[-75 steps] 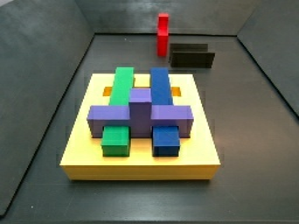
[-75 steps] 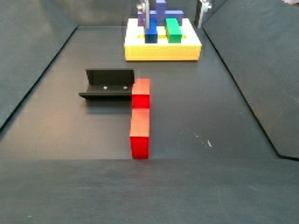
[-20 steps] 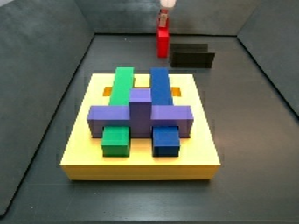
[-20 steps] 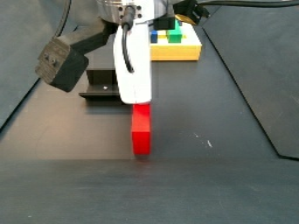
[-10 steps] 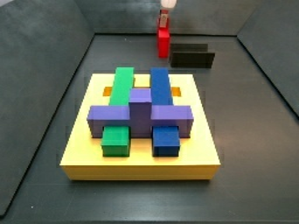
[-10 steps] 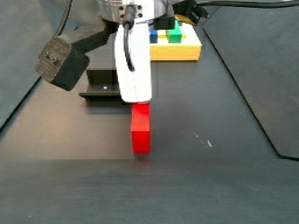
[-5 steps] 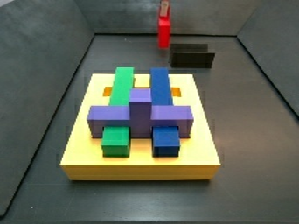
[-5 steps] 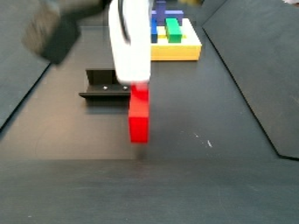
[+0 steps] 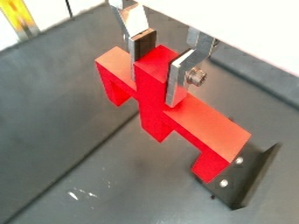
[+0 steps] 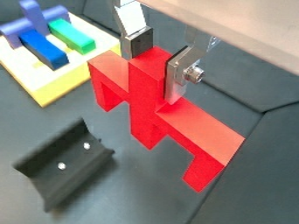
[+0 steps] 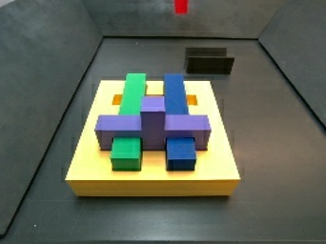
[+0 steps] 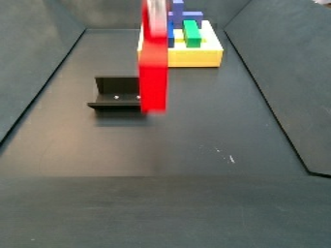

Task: Pick up the red object. Move up. Move to above the board. Insert the red object.
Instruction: Move to above the board.

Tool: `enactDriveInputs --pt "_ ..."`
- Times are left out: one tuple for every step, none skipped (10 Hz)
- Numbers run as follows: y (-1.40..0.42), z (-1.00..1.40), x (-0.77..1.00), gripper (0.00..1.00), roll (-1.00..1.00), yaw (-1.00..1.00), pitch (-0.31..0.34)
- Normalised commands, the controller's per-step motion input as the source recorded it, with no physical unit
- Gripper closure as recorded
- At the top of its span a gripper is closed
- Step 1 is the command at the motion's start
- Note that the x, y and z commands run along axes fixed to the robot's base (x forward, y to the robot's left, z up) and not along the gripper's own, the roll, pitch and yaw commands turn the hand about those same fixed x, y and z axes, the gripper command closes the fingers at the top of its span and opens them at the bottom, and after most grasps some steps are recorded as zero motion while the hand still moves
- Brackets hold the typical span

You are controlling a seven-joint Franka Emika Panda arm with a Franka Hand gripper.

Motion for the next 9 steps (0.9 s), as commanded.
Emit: enactDriveInputs --pt "0.02 1.4 0.05 1.0 -0.01 0.0 0.075" --pt "0.0 0.48 0.03 1.0 0.0 0.0 0.105" --pt "0.01 0.21 0.04 1.0 -0.01 0.0 0.096" --pt "-1.4 0.15 -0.21 1.0 0.03 1.0 0.019" --pt "-1.4 0.14 -0.22 1.0 0.04 1.0 0.018" --pt "-1.4 0.15 -0.23 1.0 0.05 1.0 0.009" --pt "-1.4 0.14 -0.24 1.0 0.04 1.0 0.007" --pt "-1.4 0.14 -0.23 1.0 0.05 1.0 0.009" --pt "-1.4 0.14 -0.23 1.0 0.05 1.0 0.01"
